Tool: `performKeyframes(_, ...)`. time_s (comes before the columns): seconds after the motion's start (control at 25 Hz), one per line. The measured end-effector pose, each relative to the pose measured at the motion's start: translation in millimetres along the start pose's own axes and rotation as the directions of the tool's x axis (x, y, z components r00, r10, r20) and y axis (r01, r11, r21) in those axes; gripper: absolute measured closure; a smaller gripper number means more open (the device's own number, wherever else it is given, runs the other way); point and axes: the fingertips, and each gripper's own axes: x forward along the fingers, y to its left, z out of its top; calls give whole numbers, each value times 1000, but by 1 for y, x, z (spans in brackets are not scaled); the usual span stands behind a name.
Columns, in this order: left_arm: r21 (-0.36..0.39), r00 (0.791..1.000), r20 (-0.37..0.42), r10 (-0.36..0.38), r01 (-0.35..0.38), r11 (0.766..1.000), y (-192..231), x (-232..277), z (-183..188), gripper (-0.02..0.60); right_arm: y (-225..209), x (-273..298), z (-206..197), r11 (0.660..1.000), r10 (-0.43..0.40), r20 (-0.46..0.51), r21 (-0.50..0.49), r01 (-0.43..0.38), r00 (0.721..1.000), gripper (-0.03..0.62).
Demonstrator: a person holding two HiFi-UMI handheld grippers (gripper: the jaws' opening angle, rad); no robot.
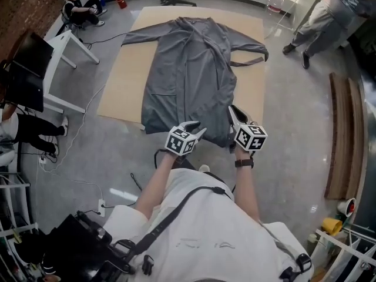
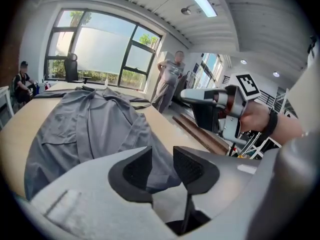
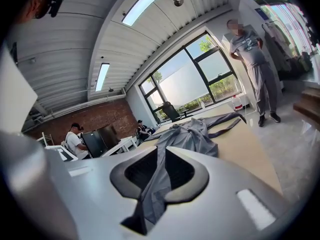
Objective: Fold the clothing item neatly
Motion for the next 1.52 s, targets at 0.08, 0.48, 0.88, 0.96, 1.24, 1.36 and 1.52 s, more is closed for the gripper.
performKeyframes(0.08,9,1000,19,6,-6,1000,4,1,14,442,-2,-8,-8,1000,-14,-2,12,14,1000,545)
performKeyframes(0.48,-5,997,29,65,-65,998,97,40,98,443,6,29,-68,999,38,-191,5,-37,981,537)
performKeyframes(0.88,22,998,-29,48,-48,999,195,91,168,445,34,124,-167,982,-86,-504,-189,-12,860,477)
performKeyframes(0.96,35,998,-41,54,-53,998,215,104,182,443,34,132,-180,975,-132,-547,-222,9,827,462)
performKeyframes(1.24,112,997,-71,35,-27,993,275,164,240,443,32,147,-185,979,-197,-579,-167,121,791,464)
performKeyframes(1.36,170,997,-81,17,-3,985,287,202,270,443,28,150,-188,974,-224,-598,-150,167,770,464)
performKeyframes(1.52,249,991,-132,-25,57,967,287,262,294,445,22,145,-203,963,-260,-636,-119,241,727,463)
